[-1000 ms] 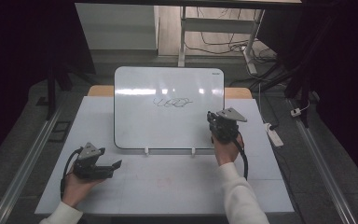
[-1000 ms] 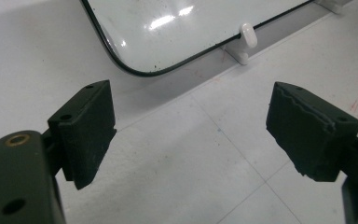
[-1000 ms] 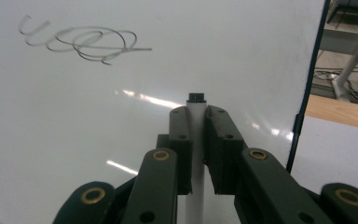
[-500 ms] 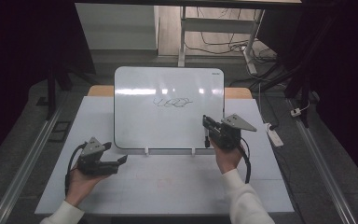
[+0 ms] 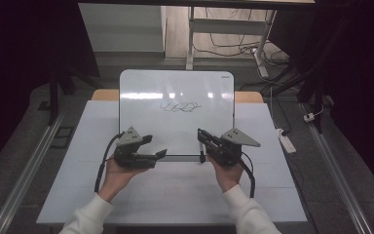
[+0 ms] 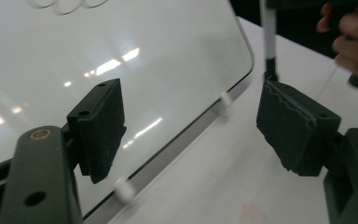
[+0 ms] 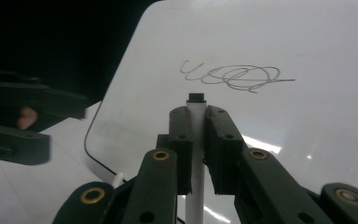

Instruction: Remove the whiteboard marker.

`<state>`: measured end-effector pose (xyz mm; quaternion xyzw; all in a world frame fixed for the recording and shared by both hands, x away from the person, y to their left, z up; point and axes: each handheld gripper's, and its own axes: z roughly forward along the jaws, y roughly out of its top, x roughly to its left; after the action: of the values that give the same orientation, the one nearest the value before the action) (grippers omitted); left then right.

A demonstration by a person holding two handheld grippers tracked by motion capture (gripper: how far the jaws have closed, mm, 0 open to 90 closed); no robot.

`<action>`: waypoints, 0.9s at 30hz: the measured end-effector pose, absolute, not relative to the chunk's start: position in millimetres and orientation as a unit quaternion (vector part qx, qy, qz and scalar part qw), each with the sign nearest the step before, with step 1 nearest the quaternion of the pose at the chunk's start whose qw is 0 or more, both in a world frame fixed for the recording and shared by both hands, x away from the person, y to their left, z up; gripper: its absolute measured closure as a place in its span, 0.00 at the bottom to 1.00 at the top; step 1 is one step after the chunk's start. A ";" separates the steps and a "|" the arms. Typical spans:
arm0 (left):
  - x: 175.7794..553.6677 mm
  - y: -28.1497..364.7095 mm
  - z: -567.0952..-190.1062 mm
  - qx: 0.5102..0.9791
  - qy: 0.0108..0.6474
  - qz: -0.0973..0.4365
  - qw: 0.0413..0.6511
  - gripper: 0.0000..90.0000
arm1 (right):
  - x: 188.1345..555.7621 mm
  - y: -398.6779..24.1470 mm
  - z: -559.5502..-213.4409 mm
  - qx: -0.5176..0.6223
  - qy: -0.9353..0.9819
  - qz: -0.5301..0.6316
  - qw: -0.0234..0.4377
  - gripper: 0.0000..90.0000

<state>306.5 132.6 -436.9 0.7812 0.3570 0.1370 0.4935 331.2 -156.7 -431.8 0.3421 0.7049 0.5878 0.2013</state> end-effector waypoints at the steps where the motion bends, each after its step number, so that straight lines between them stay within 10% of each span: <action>1: 306.5 132.6 -436.9 0.781 0.357 0.137 0.493 0.28 | 331.2 -156.7 -431.8 0.342 0.705 0.588 0.201 0.90; 27: 324.4 91.5 -443.5 0.806 0.294 0.068 0.510 0.71 | 314.3 -121.2 -440.2 0.305 0.711 0.613 0.162 0.90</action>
<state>324.4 91.5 -443.5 0.8058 0.2940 0.0682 0.5095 314.3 -121.2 -440.2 0.3051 0.7106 0.6130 0.1619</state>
